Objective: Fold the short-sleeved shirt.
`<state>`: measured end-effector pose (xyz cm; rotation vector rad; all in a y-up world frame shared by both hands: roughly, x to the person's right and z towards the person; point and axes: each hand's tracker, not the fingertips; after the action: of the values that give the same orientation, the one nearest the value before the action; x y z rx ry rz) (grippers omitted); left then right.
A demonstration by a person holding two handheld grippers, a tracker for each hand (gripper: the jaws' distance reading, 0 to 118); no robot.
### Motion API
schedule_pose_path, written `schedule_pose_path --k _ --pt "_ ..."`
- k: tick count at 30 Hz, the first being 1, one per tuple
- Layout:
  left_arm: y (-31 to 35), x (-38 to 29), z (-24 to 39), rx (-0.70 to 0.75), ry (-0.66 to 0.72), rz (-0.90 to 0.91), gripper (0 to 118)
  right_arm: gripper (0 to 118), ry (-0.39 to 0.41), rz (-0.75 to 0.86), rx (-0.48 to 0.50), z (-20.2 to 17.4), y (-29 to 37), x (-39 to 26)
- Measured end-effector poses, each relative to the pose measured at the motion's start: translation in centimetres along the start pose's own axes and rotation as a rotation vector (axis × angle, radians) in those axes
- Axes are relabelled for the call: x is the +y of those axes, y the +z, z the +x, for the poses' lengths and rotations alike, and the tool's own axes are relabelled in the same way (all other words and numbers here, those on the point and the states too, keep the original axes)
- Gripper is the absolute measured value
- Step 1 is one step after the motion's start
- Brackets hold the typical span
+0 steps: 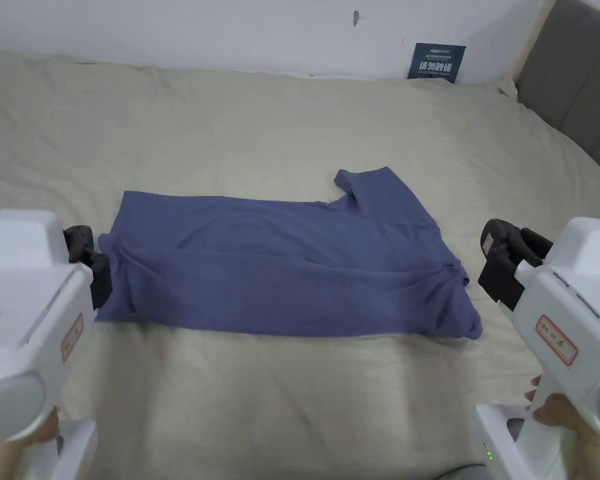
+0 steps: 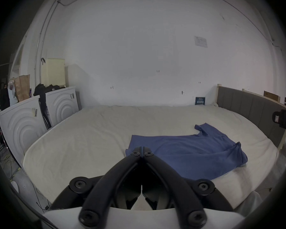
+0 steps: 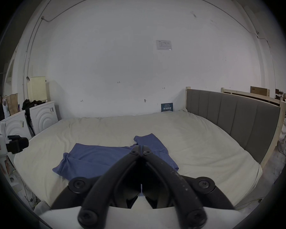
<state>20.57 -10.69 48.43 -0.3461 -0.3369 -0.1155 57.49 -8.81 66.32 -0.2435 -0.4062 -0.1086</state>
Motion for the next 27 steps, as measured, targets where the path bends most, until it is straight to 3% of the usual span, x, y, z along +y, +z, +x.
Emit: schedule_pose_path --k 3,4,5,6,7,8,10,18,19,22,25,26,27 --pt "-3.5 1.4 -1.5 -0.046 0.006 -0.131 0 2 0.003 -0.008 0.002 -0.1 -0.2 0.0" --pt "-5.0 2.0 -2.3 -0.081 0.055 -0.201 6 2 0.006 -0.011 0.003 0.0 -0.4 0.0" --pt "-6.7 2.2 -3.2 -0.116 0.115 -0.264 19 2 0.009 -0.017 0.004 0.1 -0.7 -0.1" --pt "-8.0 2.2 -3.9 -0.123 0.173 -0.291 41 2 0.009 -0.021 0.004 -0.2 -0.6 -0.2" --pt "-9.6 2.0 -4.4 -0.124 0.164 -0.335 76 2 0.01 -0.028 0.005 -0.2 -0.8 -0.5" --pt "-11.0 1.9 -4.8 -0.114 0.137 -0.383 95 2 0.009 -0.045 0.003 0.0 -1.2 -0.8" --pt "-13.8 1.0 -5.0 -0.076 0.069 -0.467 118 2 0.001 -0.08 -0.002 -0.2 -1.7 -1.4" --pt "-21.4 -5.6 -6.6 -0.012 0.108 -0.775 117 2 -0.001 -0.19 -0.044 0.6 -3.6 -3.6" --pt "-21.9 -6.2 -6.6 0.009 0.114 -0.795 111 2 -0.003 -0.202 -0.053 0.7 -3.9 -3.9" --pt "-22.6 -7.3 -6.7 0.021 0.136 -0.814 74 2 -0.007 -0.223 -0.066 1.2 -4.4 -4.3" --pt "-22.3 -7.5 -6.0 0.015 0.105 -0.796 57 2 -0.001 -0.235 -0.087 1.7 -4.7 -4.7" --pt "-22.0 -7.3 -5.8 -0.005 0.087 -0.779 42 2 -0.004 -0.241 -0.095 2.0 -4.8 -4.8" --pt "-21.8 -7.2 -5.7 -0.039 0.082 -0.767 17 2 -0.008 -0.249 -0.099 2.3 -4.9 -4.9"
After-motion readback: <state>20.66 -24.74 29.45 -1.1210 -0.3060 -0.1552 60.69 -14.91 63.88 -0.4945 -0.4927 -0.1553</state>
